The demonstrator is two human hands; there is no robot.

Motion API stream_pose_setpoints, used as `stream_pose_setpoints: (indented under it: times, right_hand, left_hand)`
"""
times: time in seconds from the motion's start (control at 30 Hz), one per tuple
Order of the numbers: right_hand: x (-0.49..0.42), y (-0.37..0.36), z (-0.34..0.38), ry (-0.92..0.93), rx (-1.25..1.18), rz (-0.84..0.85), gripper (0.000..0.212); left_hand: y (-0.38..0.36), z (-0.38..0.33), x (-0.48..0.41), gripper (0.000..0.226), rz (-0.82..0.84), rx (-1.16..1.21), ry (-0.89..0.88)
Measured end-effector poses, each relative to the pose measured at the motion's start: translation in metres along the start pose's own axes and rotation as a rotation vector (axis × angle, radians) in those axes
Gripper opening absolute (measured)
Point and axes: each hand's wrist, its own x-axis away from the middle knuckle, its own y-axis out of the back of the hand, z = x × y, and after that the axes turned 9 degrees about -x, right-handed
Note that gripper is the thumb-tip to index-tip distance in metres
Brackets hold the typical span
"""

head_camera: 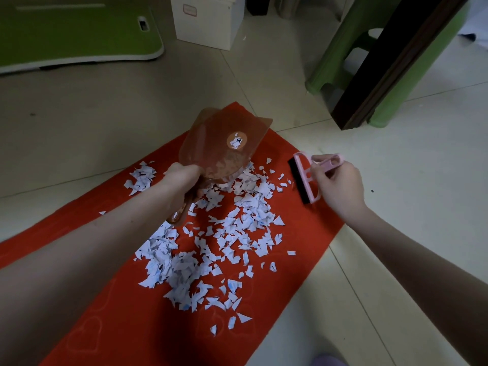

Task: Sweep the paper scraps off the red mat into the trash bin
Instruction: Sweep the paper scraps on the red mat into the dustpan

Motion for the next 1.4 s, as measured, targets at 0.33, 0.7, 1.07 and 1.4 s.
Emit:
stream_pose_setpoints:
  times: [0.33, 0.7, 1.07, 1.4]
  right_hand:
    - [-0.019, -0.026, 0.007, -0.098, -0.060, 0.159, 0.030]
    - [-0.033, -0.023, 0.001, -0.047, 0.274, -0.004, 0.045]
    - [-0.016, -0.027, 0.019, 0.082, -0.175, 0.085, 0.022]
    - [-0.017, -0.050, 0.009, 0.087, 0.219, 0.291, 0.040]
  left_hand:
    - [-0.002, 0.003, -0.006, 0.013, -0.002, -0.013, 0.004]
    - [0.005, 0.000, -0.008, 0.013, -0.013, 0.024, -0.003]
    - [0.007, 0.000, -0.006, 0.013, -0.008, 0.040, 0.002]
    - [0.011, -0.004, -0.007, 0.014, -0.018, 0.054, -0.007]
